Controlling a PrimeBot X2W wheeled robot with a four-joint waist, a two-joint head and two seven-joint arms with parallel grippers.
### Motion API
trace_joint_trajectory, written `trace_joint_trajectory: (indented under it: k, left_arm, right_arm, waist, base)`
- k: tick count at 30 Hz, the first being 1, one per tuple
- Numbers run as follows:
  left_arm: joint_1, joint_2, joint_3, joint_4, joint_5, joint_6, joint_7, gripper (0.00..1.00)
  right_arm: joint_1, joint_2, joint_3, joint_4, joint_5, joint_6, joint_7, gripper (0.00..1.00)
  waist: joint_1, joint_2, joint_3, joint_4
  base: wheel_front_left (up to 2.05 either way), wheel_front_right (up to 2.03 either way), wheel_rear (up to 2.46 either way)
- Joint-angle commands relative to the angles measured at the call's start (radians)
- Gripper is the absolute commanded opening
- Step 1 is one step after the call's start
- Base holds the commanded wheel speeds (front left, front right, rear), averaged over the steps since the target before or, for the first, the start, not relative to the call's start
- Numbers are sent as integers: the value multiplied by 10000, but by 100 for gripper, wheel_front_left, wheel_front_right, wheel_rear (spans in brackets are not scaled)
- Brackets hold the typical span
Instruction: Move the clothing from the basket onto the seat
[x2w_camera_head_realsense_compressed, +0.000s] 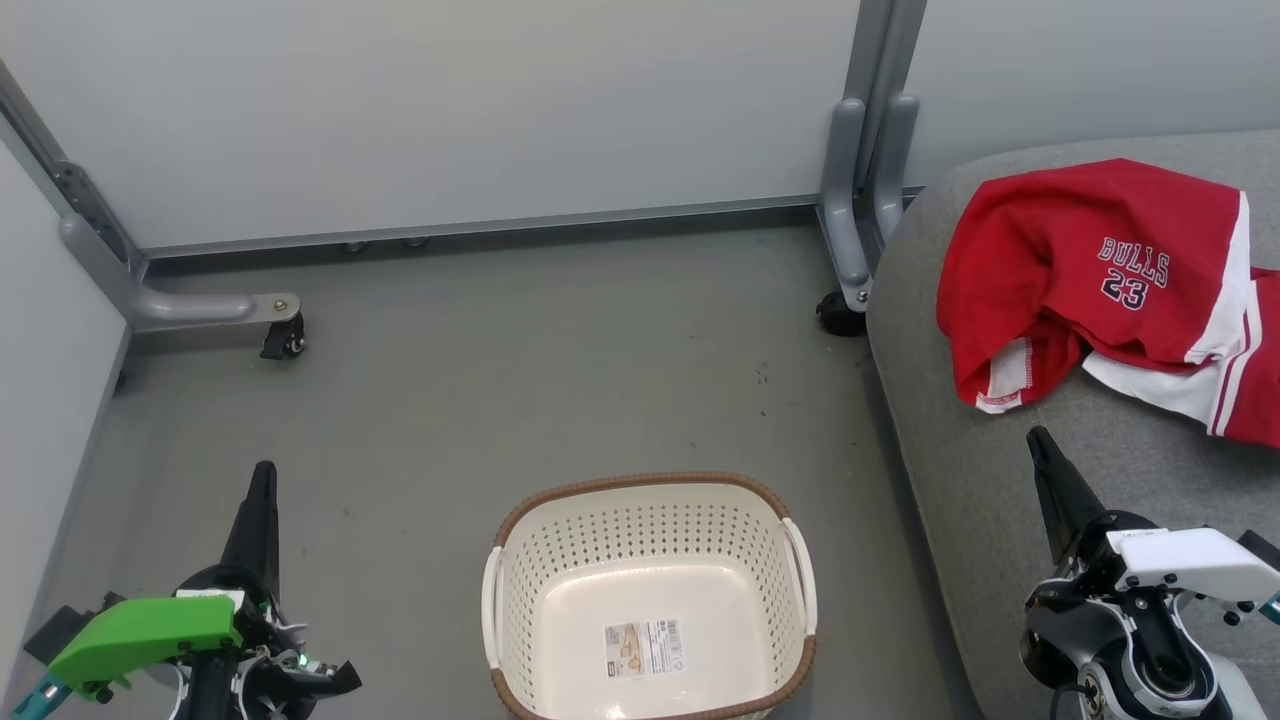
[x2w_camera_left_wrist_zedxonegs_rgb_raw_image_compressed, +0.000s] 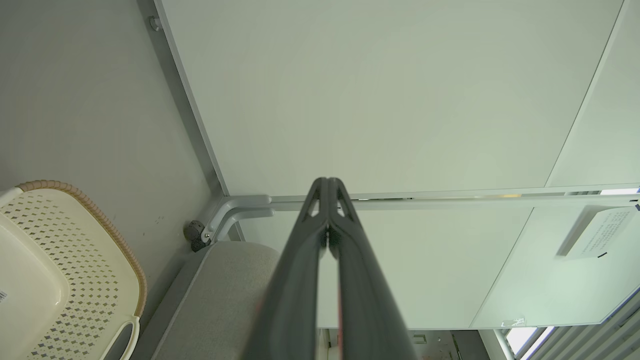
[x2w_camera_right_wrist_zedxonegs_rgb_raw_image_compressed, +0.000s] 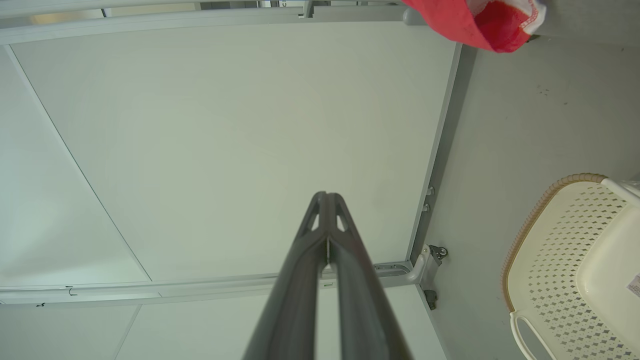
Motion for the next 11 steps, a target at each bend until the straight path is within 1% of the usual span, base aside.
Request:
trace_joint_trajectory:
  k: [1,11]
  left_arm:
    - [-120,-27,26,14,-28,-65,31,0]
    - [-121,-47,60,15,13,-65,61,0]
  right_arm:
    - [-59,24,-33,19,14,4,40,0]
    - [-63,32,-55,21,-17,4,64,0]
  waist:
    - [0,-1,-1,0]
    - [0,-1,-1,0]
  base:
    - [0,0,0]
    - [0,0,0]
